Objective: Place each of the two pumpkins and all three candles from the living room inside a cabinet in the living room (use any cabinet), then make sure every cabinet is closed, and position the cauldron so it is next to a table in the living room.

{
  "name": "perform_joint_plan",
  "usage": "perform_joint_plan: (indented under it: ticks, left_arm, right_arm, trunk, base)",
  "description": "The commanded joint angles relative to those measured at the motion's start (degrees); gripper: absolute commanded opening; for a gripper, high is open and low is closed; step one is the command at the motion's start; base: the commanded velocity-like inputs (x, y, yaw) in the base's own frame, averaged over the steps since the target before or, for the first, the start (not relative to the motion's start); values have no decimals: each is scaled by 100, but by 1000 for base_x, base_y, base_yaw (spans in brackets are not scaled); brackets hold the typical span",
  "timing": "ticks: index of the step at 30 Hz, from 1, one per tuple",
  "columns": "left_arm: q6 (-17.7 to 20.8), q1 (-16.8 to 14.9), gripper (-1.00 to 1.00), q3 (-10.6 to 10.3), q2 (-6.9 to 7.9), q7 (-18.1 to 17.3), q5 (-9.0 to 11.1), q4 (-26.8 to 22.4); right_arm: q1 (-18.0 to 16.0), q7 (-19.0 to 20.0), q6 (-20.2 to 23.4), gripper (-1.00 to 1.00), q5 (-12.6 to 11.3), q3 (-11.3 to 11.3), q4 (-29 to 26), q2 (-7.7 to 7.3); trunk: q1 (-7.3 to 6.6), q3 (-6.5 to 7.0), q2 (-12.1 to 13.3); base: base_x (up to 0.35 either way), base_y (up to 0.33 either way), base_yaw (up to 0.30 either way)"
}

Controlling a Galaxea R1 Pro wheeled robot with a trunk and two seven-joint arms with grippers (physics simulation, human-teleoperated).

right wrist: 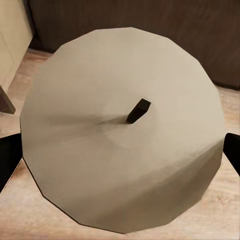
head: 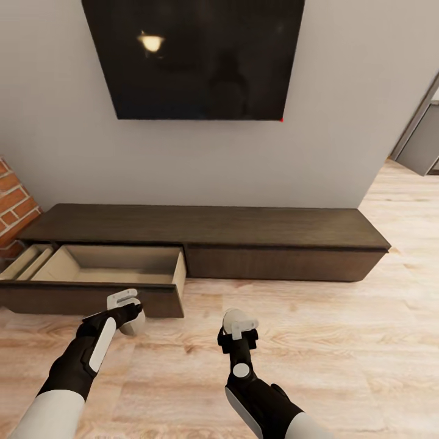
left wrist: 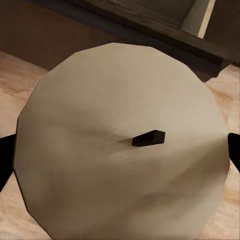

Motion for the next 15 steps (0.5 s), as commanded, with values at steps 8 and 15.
perform_joint_plan:
  ticks: [8,15]
  left_arm:
    - [2,0,-100,0,0,-2,-20,-2]
    - [-6,0,-100,-13,0,-1,-27,-39]
  right_arm:
    - [0,3,3,-100,3,1,1,0]
    - [0,-1,3,-100,3,1,1,0]
  trunk:
    - [0,53,0]
    - [0,99,0]
  base:
    - [0,0,216]
    - [0,0,216]
